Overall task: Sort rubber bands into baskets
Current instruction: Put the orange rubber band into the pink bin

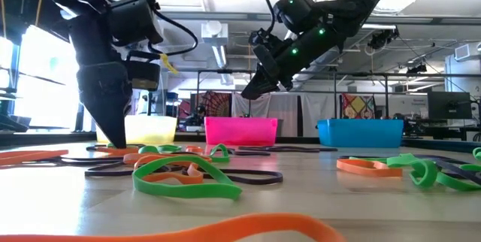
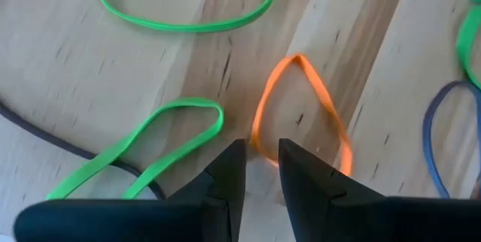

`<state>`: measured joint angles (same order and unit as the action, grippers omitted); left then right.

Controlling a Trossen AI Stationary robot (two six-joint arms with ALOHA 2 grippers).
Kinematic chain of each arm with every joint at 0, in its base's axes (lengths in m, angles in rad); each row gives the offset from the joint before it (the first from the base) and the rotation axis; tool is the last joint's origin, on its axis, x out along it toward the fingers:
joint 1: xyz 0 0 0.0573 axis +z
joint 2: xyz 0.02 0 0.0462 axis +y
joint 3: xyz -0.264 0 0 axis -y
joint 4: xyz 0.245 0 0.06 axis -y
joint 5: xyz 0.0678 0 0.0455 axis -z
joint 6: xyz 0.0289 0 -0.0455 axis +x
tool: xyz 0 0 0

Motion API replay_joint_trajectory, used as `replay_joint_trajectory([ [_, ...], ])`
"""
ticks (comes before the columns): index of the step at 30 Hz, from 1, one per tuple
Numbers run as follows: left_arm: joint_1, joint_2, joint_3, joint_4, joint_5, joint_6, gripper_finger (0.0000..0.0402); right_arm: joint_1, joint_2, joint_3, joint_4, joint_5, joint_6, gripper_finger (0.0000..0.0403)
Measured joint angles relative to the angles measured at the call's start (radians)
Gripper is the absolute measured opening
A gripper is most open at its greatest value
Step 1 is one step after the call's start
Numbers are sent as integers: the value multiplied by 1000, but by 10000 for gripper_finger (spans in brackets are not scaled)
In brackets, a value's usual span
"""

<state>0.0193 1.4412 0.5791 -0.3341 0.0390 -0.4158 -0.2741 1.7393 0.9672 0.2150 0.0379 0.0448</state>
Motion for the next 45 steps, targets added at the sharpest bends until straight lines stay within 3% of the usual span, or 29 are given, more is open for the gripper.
replay_joint_trajectory([
  [5, 8, 14, 3, -1, -18, 9, 66, 0, 0, 0, 0, 3, 0, 0],
  [13, 16, -6, 86, -96, -112, 119, 4, 0, 0, 0, -2, 3, 3, 0],
  [20, 53, -6, 150, -128, -114, 204, 1, 0, 0, 0, -5, 2, 3, 0],
  [23, 60, -6, 157, -123, -66, 240, 1, 0, 0, 0, -7, 2, 1, 0],
  [37, 61, -4, 157, -114, -4, 280, 100, 0, 0, 0, -16, -2, 11, 0],
  [45, 59, 54, 157, -84, 4, 340, 117, 12, 0, 0, -24, -1, 2, 0],
])
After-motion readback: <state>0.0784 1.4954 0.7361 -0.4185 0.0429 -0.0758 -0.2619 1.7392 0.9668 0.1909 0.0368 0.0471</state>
